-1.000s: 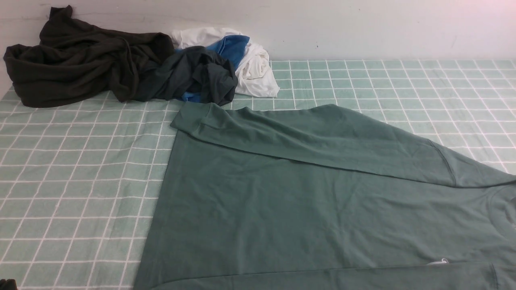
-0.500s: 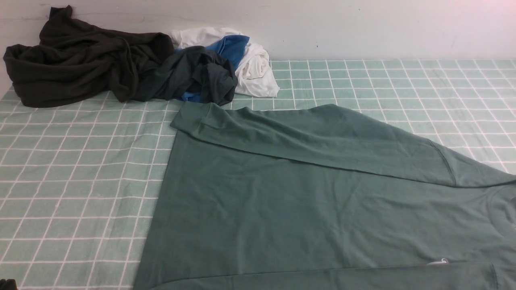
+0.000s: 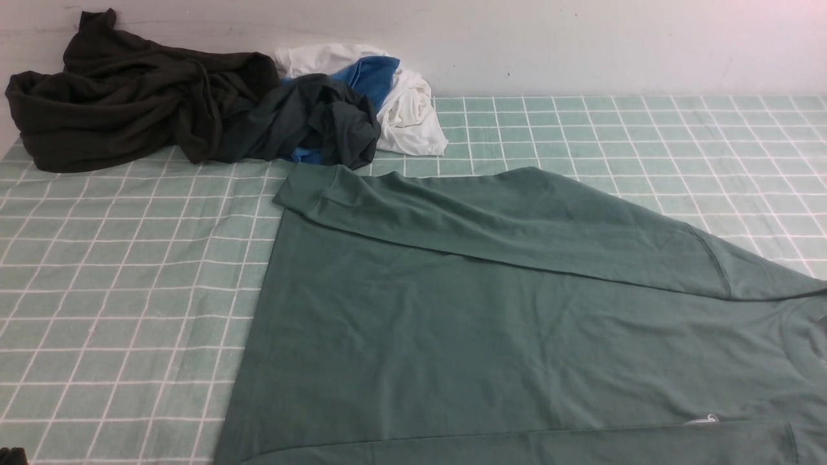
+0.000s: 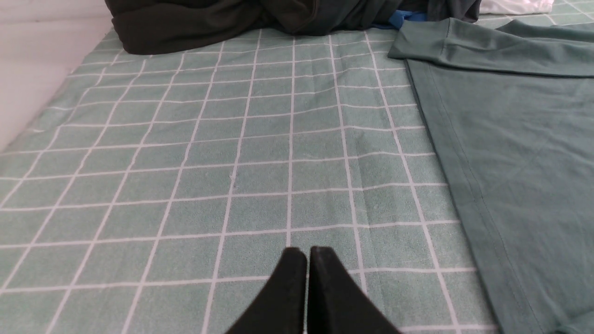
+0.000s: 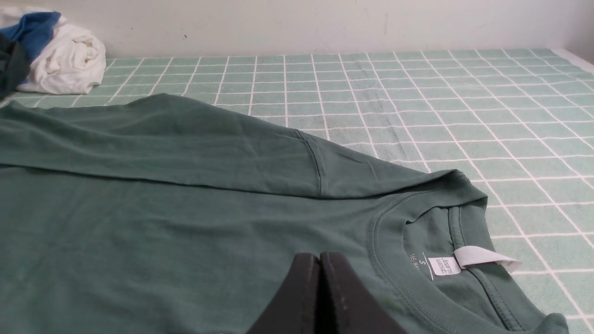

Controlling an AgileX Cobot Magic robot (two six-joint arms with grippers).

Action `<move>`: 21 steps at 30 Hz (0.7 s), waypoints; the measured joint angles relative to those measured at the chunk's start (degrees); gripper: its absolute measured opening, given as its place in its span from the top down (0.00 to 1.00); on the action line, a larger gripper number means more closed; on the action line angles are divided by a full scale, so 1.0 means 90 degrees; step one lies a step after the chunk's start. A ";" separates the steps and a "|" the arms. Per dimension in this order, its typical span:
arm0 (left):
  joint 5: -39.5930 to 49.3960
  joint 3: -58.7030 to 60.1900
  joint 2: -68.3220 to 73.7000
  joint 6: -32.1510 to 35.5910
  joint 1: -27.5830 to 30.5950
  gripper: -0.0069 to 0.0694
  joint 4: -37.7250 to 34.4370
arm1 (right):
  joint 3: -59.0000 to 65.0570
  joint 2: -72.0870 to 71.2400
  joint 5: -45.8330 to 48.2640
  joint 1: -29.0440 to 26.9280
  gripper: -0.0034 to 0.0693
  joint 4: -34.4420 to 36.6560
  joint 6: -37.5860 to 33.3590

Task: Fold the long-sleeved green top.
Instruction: Use the left arm to clamp the cuff closest to it

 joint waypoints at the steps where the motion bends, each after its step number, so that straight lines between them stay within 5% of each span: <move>1: 0.0000 0.0000 0.0000 0.0000 0.0000 0.91 0.0000 | 0.0000 0.0000 0.0000 0.0000 0.97 0.0000 0.0000; 21: -0.0067 0.0011 0.0000 -0.0014 0.0000 0.91 -0.0010 | 0.0000 0.0000 0.0000 0.0000 0.97 0.0041 0.0038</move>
